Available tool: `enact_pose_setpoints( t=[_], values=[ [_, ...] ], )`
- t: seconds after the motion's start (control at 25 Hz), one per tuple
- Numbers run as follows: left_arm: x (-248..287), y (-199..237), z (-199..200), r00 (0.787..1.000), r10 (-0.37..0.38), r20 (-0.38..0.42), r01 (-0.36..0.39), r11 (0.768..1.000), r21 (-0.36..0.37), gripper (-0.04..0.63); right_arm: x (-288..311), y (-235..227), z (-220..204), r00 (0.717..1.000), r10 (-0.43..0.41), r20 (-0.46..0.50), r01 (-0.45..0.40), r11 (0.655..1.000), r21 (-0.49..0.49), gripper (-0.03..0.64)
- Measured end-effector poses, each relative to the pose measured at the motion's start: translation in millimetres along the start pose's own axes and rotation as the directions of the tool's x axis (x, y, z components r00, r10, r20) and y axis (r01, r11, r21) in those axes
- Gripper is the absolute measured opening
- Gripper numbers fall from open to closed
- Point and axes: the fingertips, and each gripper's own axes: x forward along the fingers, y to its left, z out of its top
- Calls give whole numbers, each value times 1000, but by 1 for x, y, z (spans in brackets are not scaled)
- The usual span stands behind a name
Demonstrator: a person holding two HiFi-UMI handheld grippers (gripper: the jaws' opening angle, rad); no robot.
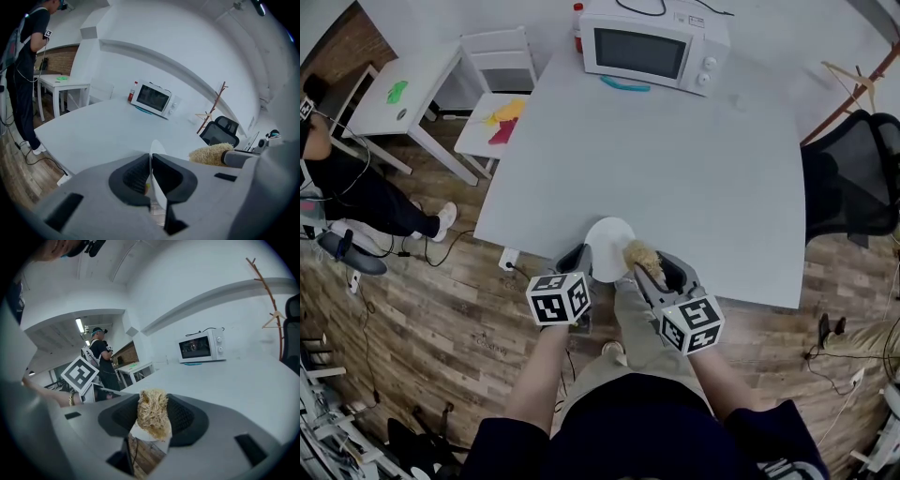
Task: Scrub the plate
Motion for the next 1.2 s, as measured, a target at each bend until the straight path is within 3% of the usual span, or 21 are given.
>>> enact_pose_setpoints(
  t=[0.4,0.76,1.2],
  values=[
    [-13,-6,-6,1000,0,17,0,1000,10,33,10,1,-20,999,-10,-31,9,1000,-13,181],
    [-5,-6,0,1000,-6,11,6,1000,18,33,39,-19,-49,991,-32,-127,30,999,-19,181],
    [6,-11,13,1000,-15,12,14,994,105,34,61,-37,-36,992,-35,-124,32,999,-27,181]
  ],
)
